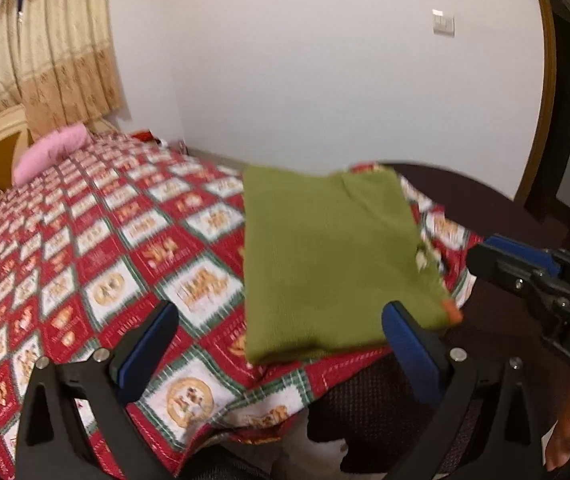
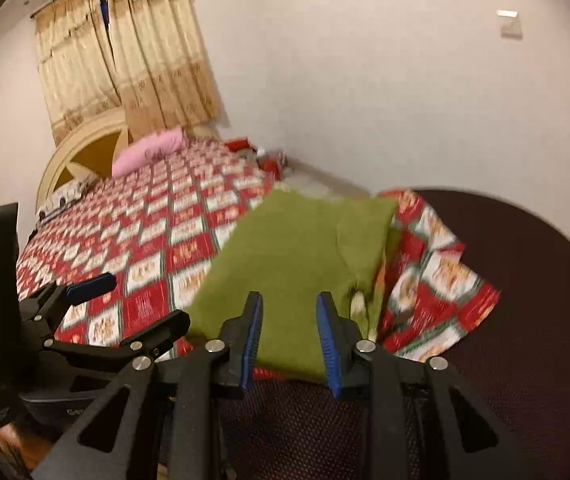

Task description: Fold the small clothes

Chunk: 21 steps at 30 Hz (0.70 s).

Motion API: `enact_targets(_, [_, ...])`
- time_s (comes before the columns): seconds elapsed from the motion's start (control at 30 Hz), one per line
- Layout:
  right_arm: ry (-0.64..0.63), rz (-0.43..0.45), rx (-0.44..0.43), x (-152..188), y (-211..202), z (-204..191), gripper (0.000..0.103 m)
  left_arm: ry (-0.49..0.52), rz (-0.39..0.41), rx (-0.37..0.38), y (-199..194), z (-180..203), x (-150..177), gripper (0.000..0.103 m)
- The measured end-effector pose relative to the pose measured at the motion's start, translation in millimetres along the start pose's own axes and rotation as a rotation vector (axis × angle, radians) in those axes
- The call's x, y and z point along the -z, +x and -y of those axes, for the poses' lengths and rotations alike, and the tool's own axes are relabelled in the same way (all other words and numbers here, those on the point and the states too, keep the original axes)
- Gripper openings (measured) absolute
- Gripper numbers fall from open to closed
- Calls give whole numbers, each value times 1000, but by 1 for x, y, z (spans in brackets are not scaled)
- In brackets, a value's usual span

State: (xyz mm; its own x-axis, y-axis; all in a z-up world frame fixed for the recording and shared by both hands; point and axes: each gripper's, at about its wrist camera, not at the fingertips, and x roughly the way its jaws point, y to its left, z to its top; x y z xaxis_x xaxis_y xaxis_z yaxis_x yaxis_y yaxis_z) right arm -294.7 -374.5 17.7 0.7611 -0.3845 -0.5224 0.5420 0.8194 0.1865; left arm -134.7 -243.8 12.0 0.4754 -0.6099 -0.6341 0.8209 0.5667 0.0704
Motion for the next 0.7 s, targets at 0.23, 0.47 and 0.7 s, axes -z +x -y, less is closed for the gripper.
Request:
enact_targets(0.23, [-54,196,119,-9,-45,-20,64,-18,113,-20,-30,-3,-8,103])
enact_targets(0.47, [-79,307,146,-8,-75,-29,70,12,196,-38,-56,-1,-12,103])
enact_targets(0.7, [-51,311,150,-2,-85,-27,70,11,242,-40,-68,3,-10,103])
